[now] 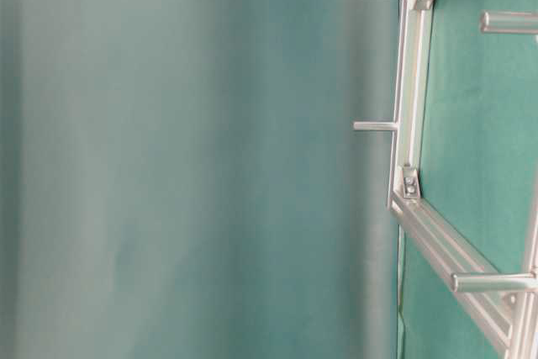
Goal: Find the location of the shaft and insert the gear.
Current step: 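Close the right gripper on the gear and tilt it upright, then lift the blue gear and carry it left toward the frame's shaft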
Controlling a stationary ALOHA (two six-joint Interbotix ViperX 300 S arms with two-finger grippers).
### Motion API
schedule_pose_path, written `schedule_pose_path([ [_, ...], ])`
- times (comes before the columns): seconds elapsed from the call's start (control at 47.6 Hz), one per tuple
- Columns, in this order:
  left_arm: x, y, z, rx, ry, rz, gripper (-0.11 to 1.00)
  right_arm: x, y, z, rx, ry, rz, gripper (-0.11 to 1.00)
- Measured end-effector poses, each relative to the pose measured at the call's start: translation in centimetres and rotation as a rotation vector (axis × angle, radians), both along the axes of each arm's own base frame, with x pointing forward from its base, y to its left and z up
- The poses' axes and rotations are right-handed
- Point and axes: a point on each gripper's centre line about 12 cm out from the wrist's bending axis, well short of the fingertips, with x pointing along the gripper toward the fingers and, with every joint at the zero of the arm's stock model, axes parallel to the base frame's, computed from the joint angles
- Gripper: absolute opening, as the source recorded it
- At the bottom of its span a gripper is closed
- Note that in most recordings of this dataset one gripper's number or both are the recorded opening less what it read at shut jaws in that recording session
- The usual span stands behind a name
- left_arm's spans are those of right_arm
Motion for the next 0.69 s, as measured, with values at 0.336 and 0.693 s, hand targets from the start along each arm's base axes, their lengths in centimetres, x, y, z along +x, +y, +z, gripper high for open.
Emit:
schedule_pose_path([
  [0.336,0.0,0.0,0.0,-0.003,-0.002,0.0,0.01,0.7,0.1,2.4,-0.01,0.018,0.0,0.7],
  [0.693,0.0,0.0,0.1,-0.003,-0.002,0.002,0.01,1.8,0.1,3.3,-0.017,0.009,0.001,0.7],
])
